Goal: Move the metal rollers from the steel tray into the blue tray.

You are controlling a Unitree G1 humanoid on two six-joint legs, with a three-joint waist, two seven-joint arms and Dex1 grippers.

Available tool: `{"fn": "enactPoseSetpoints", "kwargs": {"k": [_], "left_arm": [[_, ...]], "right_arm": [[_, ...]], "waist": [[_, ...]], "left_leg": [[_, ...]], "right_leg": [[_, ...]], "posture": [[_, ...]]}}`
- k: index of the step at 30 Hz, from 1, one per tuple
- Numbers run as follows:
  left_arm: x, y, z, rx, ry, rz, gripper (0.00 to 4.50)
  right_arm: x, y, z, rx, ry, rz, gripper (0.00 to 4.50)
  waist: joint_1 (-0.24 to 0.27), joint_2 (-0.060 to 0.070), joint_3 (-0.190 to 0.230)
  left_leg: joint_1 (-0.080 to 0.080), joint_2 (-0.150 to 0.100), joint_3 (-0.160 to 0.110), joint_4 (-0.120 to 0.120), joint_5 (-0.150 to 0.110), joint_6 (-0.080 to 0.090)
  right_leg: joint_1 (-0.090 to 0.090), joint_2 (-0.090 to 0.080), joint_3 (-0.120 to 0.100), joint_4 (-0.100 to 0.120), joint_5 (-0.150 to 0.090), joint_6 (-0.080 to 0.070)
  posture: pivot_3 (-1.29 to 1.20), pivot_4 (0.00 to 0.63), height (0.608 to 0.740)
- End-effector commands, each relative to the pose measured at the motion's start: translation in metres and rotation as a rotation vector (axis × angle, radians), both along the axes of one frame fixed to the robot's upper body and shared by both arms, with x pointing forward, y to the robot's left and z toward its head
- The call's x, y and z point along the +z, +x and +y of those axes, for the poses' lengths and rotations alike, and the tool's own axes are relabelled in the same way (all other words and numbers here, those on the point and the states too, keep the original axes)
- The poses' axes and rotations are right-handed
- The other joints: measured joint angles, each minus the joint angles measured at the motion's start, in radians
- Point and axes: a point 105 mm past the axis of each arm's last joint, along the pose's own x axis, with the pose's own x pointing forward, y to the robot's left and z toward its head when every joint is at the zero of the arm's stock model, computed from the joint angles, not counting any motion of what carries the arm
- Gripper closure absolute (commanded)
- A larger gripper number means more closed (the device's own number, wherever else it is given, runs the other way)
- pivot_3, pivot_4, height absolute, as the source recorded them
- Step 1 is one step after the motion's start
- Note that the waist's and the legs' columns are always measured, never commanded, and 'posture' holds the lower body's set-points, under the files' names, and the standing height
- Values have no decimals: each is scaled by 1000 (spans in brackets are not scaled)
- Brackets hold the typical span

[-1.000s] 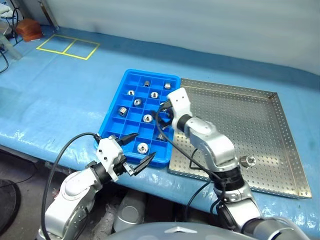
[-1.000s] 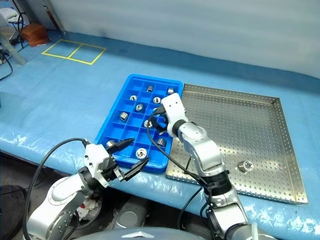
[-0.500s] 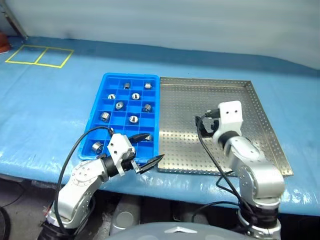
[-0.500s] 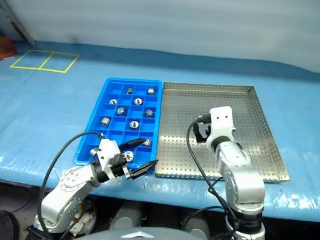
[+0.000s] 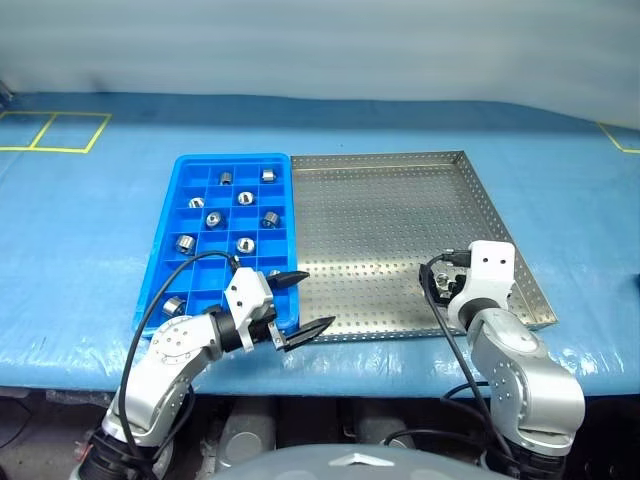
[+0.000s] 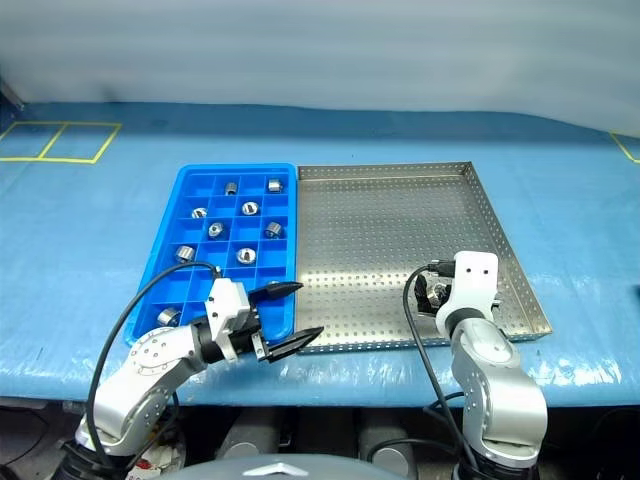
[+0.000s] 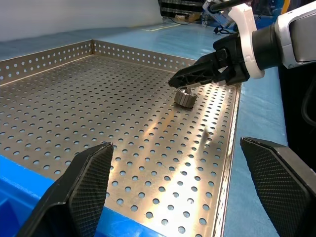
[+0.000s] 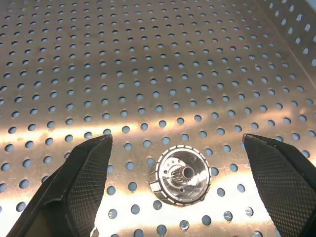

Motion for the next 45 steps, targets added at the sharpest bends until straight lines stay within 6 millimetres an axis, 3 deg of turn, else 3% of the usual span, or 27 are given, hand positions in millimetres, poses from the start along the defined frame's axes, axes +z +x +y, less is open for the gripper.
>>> {"fn": "enactPoseSetpoints", "kwargs": {"k": [1, 4, 7, 14, 23, 28, 33, 39, 45], "left_arm": [[5, -1, -3, -16, -20, -17, 0], [6, 0, -3, -10, -22, -19, 0], [6, -1, -1, 3, -22, -23, 0], [6, -2, 2, 35, -25, -27, 0], [13, 6, 22, 210, -25, -89, 0], [16, 5, 39, 344, -9, -120, 0], [16, -10, 56, 443, 12, -104, 0], [16, -27, 69, 523, 40, -82, 0], [17, -32, 67, 537, 34, -78, 0]], "right_arm": [[-4, 3, -3, -11, 20, -11, 32], [-14, 5, -5, -17, 27, 13, 32], [-16, 6, -4, -9, 24, 15, 583], [2, 14, 14, 95, 0, -36, 2783], [60, 41, 97, 455, -35, -219, 2782], [76, 51, 151, 667, -26, -273, 2782], [86, 52, 202, 869, 11, -315, 2782], [79, 46, 234, 997, 37, -304, 2782], [63, 47, 242, 1047, 48, -261, 2782]], "waist": [[0, 0, 0], [0, 0, 0], [1, 0, 0], [4, 0, 0], [20, 0, 0], [54, 0, 1], [96, -1, 1], [174, -1, 1], [277, -1, 1]], "left_leg": [[0, 0, 0, 0, 0, 0], [0, 0, 0, 0, 0, 0], [0, 0, 0, 0, 0, 0], [0, 0, 0, 0, 0, 0], [0, 0, 0, -1, 0, 0], [0, -1, -1, -3, 0, 0], [-1, -1, -1, -3, 0, 0], [-2, 0, -1, -4, 0, 0], [-6, 0, 2, -4, -1, -2]], "right_leg": [[0, 0, 0, 0, 0, 0], [0, 0, 0, 0, 0, 0], [0, 0, 0, 0, 0, 0], [0, 0, 1, 0, 0, 0], [-1, 1, 0, 0, 0, 0], [-1, 0, 0, -1, 0, 0], [-1, 0, -1, -1, 0, 0], [-2, -1, -4, -2, -1, -1], [-12, -2, -6, -3, -1, -1]], "posture": [[117, 150, 740], [117, 150, 740], [152, 150, 740], [191, 150, 740], [304, 150, 740], [390, 150, 740], [512, 150, 740], [613, 150, 740], [643, 150, 740]]}}
